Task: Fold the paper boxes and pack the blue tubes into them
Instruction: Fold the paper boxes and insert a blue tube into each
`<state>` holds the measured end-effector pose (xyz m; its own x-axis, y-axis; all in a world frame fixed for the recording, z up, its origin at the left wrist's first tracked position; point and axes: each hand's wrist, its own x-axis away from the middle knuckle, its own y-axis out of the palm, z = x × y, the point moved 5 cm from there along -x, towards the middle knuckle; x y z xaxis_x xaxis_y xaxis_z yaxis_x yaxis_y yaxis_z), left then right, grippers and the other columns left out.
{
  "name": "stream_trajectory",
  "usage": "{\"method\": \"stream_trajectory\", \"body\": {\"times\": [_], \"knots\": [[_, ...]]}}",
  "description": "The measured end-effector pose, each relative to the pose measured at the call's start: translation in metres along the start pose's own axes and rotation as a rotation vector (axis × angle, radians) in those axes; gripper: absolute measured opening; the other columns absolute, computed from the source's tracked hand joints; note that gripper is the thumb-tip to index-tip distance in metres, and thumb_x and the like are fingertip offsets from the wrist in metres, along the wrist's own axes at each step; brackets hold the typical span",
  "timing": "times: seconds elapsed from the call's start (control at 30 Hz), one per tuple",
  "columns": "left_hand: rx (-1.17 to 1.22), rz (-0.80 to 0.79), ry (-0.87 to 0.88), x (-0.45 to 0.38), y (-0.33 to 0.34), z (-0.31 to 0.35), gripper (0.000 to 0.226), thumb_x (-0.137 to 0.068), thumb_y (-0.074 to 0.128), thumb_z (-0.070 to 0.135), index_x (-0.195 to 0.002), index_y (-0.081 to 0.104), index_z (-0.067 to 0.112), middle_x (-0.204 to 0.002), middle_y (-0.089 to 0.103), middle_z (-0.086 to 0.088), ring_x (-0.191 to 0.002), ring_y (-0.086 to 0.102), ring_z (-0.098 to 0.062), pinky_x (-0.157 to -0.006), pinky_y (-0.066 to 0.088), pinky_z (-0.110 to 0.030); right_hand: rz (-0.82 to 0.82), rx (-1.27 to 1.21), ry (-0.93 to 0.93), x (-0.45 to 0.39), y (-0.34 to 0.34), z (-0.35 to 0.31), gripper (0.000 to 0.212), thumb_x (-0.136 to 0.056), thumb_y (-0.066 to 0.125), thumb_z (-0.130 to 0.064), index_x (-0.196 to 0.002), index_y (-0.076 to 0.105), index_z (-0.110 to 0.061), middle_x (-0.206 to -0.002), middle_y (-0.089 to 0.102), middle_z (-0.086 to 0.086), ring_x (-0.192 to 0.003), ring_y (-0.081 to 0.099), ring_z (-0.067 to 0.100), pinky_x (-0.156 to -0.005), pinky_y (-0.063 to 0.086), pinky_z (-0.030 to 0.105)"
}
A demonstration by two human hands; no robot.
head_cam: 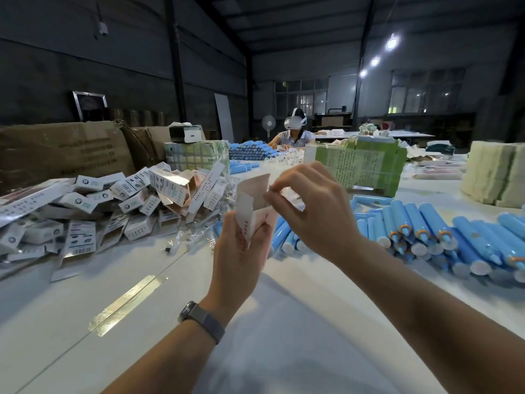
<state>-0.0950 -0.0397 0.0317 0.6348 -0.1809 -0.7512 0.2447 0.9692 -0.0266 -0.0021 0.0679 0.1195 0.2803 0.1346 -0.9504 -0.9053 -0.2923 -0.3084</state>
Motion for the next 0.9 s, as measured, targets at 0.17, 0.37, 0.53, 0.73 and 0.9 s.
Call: {"method": "stream_trajectory", "body": {"times": [0.17, 0.37, 0.53, 0.73, 0.9], "knots": [[0.062, -0.061, -0.036, 0.000, 0.004, 0.001, 0.042, -0.088, 0.061, 0.058, -0.118, 0.042, 0.035, -0.104, 0.063, 0.022, -0.095, 0.068, -0.008, -0.073, 0.057, -0.022, -0.215, 0.038, 0.057, 0.013, 0.015, 0.008, 0.035, -0.095, 0.053, -0.040, -0.093, 0.072, -0.011, -0.116, 0.059, 0.008, -0.103, 0.054, 0.028, -0.076, 0.051, 0.043], [0.111, -0.061, 0.119, -0.002, -0.001, 0.018, 0.035, -0.105, 0.041, 0.025, -0.134, 0.025, 0.034, -0.130, 0.053, -0.013, -0.106, 0.068, -0.020, -0.078, 0.061, -0.031, -0.293, -0.329, 0.154, 0.015, 0.023, 0.008, 0.023, -0.095, 0.059, -0.015, -0.118, 0.065, -0.014, -0.111, 0.060, -0.001, -0.087, 0.062, 0.014, -0.072, 0.055, 0.032], [0.078, -0.060, 0.059, -0.004, -0.004, 0.021, 0.020, -0.103, 0.034, 0.028, -0.121, 0.040, 0.035, -0.125, 0.057, 0.012, -0.105, 0.067, -0.016, -0.079, 0.062, -0.044, -0.259, -0.631, 0.362, 0.017, 0.026, 0.012, 0.046, -0.086, 0.073, -0.022, -0.117, 0.047, -0.046, -0.102, 0.062, -0.019, -0.075, 0.064, 0.007, -0.062, 0.051, 0.019], [0.100, -0.098, 0.059, -0.004, -0.003, 0.023, 0.014, -0.104, 0.033, 0.027, -0.114, 0.042, 0.029, -0.109, 0.061, 0.007, -0.093, 0.068, -0.022, -0.074, 0.062, -0.041, -0.255, -0.657, 0.462, 0.022, 0.025, 0.020, 0.034, -0.083, 0.077, -0.017, -0.101, 0.056, -0.037, -0.100, 0.064, -0.015, -0.078, 0.065, 0.012, -0.066, 0.051, 0.023], [0.115, -0.117, 0.068, -0.005, -0.002, 0.024, 0.014, -0.106, 0.032, 0.025, -0.114, 0.042, 0.030, -0.113, 0.061, 0.000, -0.094, 0.068, -0.020, -0.073, 0.060, -0.030, -0.287, -0.616, 0.468, 0.022, 0.024, 0.018, 0.023, -0.086, 0.074, -0.020, -0.097, 0.058, -0.033, -0.099, 0.066, -0.014, -0.080, 0.065, 0.012, -0.066, 0.051, 0.021]]}}
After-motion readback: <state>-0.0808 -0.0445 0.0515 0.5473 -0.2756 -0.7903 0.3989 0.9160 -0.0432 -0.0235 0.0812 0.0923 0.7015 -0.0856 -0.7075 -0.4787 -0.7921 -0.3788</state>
